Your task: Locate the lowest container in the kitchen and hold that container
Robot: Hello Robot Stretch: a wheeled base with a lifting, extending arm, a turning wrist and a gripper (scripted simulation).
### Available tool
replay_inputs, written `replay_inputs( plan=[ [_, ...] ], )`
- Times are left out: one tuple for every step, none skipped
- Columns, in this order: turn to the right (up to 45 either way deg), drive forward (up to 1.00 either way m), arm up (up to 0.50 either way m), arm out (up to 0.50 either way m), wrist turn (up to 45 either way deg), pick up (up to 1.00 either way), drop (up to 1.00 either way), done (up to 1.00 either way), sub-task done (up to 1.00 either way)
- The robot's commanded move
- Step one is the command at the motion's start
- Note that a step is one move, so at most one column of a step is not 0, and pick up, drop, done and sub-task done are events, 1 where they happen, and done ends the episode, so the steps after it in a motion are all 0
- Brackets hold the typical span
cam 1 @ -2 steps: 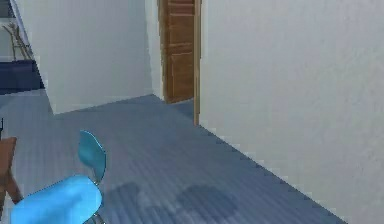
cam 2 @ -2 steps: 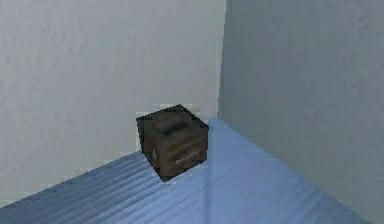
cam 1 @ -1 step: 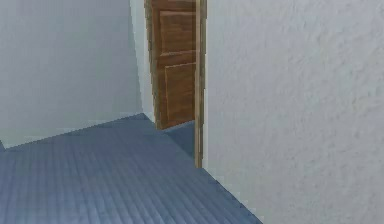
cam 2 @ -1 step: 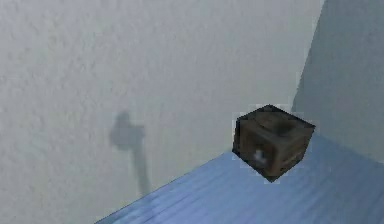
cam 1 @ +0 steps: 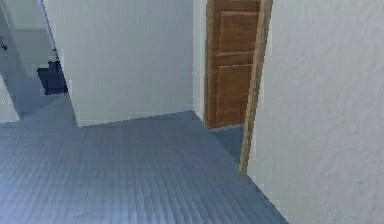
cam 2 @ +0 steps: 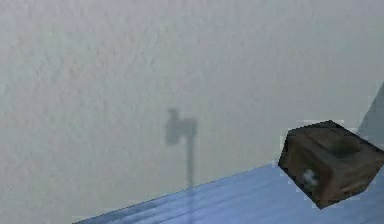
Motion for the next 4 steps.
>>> replay_inputs(
  plan=[
    [0.0,1.00,0.00,0.00,0.0,0.00,0.00,0.00,0.00],
    [0.0,0.90,0.00,0.00,0.0,0.00,0.00,0.00,0.00],
    [45.0,0.00,0.00,0.00,0.0,0.00,0.00,0.00,0.00],
    [24.0,0.00,0.00,0.00,0.0,0.00,0.00,0.00,0.00]
  ],
)
